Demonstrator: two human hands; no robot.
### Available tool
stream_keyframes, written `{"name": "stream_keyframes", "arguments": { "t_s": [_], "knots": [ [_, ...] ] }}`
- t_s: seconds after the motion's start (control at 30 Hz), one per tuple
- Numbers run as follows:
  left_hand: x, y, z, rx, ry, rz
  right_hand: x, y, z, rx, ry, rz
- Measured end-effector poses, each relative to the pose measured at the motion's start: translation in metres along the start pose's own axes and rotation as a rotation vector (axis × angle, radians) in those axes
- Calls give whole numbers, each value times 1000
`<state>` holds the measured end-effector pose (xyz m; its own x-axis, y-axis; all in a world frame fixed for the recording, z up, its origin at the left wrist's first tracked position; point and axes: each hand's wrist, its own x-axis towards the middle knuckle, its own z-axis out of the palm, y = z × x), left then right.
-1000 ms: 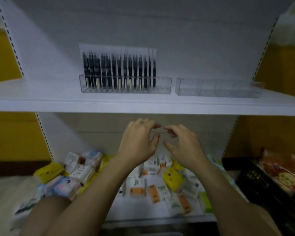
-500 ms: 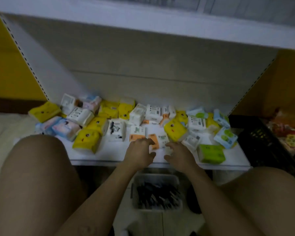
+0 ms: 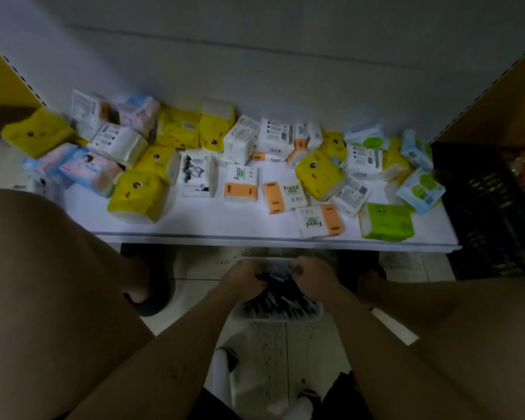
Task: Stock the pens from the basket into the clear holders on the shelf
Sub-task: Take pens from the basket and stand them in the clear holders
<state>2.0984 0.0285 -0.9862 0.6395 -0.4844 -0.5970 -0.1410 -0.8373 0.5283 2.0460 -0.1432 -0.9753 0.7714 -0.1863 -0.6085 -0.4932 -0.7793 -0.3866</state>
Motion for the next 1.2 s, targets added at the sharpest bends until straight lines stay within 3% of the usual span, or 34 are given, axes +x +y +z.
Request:
{"name": "stream_keyframes", "arguments": {
  "t_s": [0.23, 0.4, 0.53, 0.8, 1.0, 1.2],
  "knots": [
    [34, -28, 37, -87, -79, -139, 19, 41, 17, -86, -184, 114],
    [41, -40, 74, -167, -198, -179, 34, 61, 36, -131, -186, 241],
    [52, -48, 89, -267, -232, -210, 37, 71, 57, -131, -301, 150],
    [79, -42, 80, -392, -153, -227, 47, 78, 93, -50, -262, 150],
    [80, -35, 84, -285, -129, -172, 46, 81, 101, -44, -324, 96],
    [77, -26, 94, -247, -159, -102, 46, 82, 112, -227, -313, 17]
  ]
}}
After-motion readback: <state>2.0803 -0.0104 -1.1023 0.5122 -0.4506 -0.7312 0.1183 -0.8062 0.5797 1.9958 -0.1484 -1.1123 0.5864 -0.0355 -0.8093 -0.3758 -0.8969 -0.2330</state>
